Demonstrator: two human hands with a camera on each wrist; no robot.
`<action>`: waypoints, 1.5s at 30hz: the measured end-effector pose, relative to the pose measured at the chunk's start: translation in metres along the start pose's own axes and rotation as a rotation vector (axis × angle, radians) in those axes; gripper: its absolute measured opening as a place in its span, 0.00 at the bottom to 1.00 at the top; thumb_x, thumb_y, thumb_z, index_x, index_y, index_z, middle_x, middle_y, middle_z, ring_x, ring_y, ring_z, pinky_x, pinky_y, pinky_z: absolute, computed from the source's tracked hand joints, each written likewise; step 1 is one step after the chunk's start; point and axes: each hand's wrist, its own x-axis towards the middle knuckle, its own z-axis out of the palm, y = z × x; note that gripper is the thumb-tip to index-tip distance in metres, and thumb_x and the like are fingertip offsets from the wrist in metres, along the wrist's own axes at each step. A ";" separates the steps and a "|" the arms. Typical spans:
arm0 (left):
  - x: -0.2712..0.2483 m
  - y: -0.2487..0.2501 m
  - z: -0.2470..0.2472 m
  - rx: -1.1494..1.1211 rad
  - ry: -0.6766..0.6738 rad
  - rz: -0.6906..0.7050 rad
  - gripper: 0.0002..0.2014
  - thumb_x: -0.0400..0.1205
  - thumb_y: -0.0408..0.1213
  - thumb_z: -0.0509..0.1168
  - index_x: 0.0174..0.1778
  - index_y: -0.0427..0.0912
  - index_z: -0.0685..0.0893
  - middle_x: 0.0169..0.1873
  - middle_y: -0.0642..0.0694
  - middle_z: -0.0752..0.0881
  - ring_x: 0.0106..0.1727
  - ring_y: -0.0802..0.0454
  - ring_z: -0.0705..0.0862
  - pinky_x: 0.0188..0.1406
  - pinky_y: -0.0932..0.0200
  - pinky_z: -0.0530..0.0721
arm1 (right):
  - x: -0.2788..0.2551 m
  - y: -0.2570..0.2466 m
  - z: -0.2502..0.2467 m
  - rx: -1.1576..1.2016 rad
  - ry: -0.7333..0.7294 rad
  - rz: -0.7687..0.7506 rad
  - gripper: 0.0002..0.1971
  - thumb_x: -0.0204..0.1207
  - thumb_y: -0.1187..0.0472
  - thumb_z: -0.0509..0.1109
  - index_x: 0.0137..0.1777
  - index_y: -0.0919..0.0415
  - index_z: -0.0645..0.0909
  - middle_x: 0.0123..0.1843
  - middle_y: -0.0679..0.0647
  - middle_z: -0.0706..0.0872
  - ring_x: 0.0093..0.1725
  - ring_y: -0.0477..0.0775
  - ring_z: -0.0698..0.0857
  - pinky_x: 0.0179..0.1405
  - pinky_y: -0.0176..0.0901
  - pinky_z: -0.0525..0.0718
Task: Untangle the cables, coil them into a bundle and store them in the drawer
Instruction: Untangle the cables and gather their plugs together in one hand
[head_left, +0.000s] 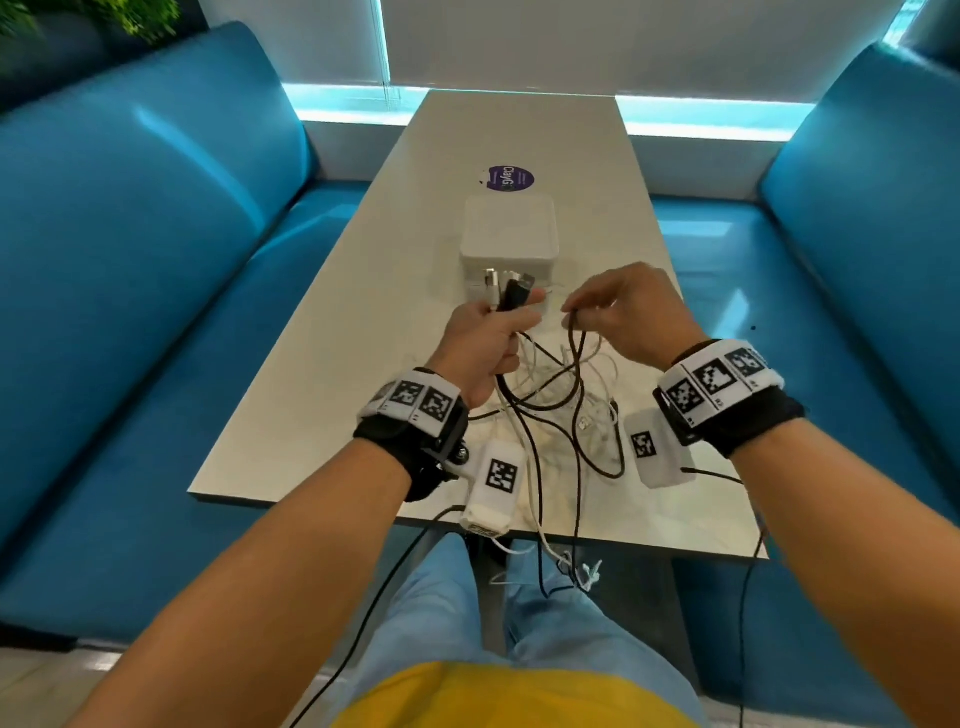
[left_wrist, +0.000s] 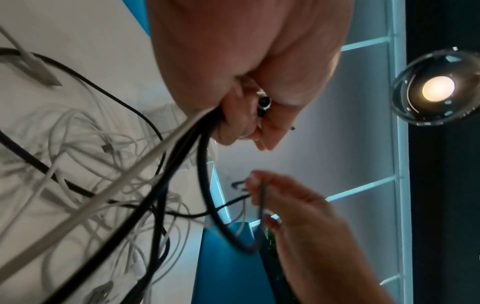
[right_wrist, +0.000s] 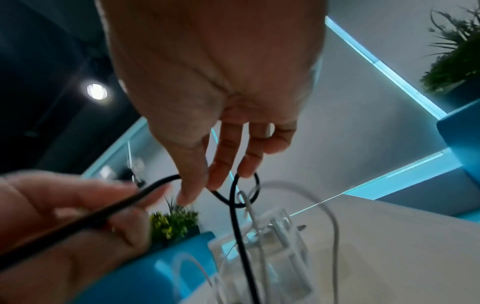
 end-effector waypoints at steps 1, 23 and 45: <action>0.001 -0.002 0.005 0.038 0.006 0.000 0.09 0.79 0.25 0.67 0.49 0.43 0.86 0.25 0.52 0.66 0.19 0.60 0.60 0.14 0.67 0.59 | -0.001 -0.006 -0.004 0.059 0.014 -0.017 0.04 0.69 0.61 0.79 0.43 0.53 0.91 0.36 0.44 0.88 0.36 0.35 0.83 0.39 0.24 0.76; 0.006 -0.019 0.008 -0.001 0.152 0.116 0.10 0.74 0.28 0.73 0.47 0.47 0.87 0.22 0.54 0.71 0.18 0.59 0.62 0.17 0.65 0.61 | -0.019 0.000 -0.010 0.512 0.054 -0.064 0.09 0.80 0.72 0.68 0.47 0.56 0.83 0.40 0.49 0.89 0.38 0.42 0.85 0.40 0.33 0.84; 0.000 -0.002 0.015 0.036 0.229 0.205 0.03 0.78 0.37 0.72 0.45 0.43 0.89 0.21 0.60 0.83 0.20 0.68 0.76 0.26 0.69 0.71 | -0.028 0.028 0.000 0.056 -0.115 0.040 0.05 0.73 0.53 0.76 0.42 0.51 0.82 0.30 0.42 0.79 0.28 0.38 0.76 0.34 0.34 0.71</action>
